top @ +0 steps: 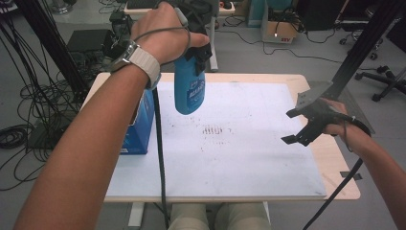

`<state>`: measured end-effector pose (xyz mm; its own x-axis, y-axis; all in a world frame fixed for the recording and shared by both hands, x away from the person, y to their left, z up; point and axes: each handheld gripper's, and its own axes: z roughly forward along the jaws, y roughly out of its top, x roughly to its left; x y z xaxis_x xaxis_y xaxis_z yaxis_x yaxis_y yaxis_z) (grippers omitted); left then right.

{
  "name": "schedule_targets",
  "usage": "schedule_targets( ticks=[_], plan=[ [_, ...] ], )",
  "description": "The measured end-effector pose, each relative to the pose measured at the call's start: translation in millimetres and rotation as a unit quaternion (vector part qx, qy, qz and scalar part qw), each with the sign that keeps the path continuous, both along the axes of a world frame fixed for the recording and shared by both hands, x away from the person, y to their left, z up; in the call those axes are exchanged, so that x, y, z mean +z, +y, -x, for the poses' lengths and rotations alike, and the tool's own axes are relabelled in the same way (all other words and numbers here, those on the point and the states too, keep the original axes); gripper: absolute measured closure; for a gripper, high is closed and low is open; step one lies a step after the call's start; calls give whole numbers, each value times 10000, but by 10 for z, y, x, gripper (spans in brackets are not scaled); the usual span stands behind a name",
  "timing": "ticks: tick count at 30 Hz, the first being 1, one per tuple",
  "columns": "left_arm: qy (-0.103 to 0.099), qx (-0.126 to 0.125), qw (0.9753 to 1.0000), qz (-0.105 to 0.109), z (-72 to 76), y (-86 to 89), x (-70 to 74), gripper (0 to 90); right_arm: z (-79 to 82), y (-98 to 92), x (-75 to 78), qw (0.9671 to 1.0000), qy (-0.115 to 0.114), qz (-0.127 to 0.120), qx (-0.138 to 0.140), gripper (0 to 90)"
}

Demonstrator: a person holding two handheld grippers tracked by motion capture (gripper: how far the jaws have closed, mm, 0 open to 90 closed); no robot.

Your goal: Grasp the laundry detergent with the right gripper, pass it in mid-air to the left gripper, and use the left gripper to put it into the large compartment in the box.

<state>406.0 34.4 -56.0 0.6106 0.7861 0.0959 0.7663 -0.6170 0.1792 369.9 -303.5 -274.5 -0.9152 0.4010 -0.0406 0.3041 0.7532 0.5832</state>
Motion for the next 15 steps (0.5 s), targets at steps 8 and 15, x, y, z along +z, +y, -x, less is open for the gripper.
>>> schedule_targets(
  ticks=[8, 15],
  plan=[
    [-107, 501, 9986, 88, -59, 174, 127, 375, -48, 9, -30, 10000, 13, 29, 51, 40],
    [-145, 1052, 9943, 48, -102, 341, 195, 375, -63, 24, -29, 10000, 21, 42, 78, 40]
  ],
)
